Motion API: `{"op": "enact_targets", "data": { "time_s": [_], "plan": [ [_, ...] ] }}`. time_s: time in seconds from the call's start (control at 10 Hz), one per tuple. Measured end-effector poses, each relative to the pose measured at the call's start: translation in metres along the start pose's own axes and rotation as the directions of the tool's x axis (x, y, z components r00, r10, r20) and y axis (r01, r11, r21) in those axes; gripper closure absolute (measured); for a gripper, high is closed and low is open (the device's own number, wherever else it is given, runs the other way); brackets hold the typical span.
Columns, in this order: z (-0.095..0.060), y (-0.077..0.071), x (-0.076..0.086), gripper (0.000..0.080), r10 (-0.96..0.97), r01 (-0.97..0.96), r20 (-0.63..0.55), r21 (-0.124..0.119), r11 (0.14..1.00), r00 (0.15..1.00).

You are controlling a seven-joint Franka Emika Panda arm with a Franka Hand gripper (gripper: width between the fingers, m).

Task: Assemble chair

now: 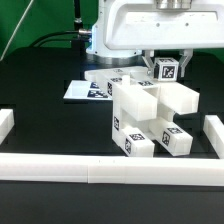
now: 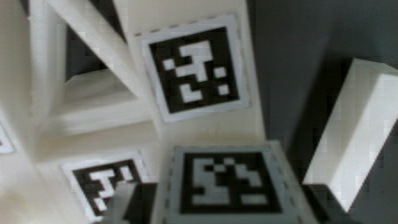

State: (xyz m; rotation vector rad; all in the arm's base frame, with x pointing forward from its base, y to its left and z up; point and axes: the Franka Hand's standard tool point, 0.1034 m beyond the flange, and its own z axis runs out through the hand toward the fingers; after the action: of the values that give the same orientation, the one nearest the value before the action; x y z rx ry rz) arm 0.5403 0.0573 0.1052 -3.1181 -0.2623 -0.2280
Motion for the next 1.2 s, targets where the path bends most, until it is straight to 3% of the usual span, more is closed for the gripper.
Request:
{"op": "enact_targets", "data": {
  "time_s": [0.4, 0.8, 1.2],
  "plan": [
    [0.0000, 0.0000, 0.0000, 0.0526, 0.017, -0.017, 0.000, 0.000, 1.000, 1.000],
    [0.0001, -0.0001, -0.0001, 0.0526, 0.212, -0.212, 0.000, 0.002, 0.977, 0.977],
    [0.0002, -0.0012, -0.0002, 0.0526, 0.452, -0.452, 0.004, 0.013, 0.892, 0.892]
  ]
}}
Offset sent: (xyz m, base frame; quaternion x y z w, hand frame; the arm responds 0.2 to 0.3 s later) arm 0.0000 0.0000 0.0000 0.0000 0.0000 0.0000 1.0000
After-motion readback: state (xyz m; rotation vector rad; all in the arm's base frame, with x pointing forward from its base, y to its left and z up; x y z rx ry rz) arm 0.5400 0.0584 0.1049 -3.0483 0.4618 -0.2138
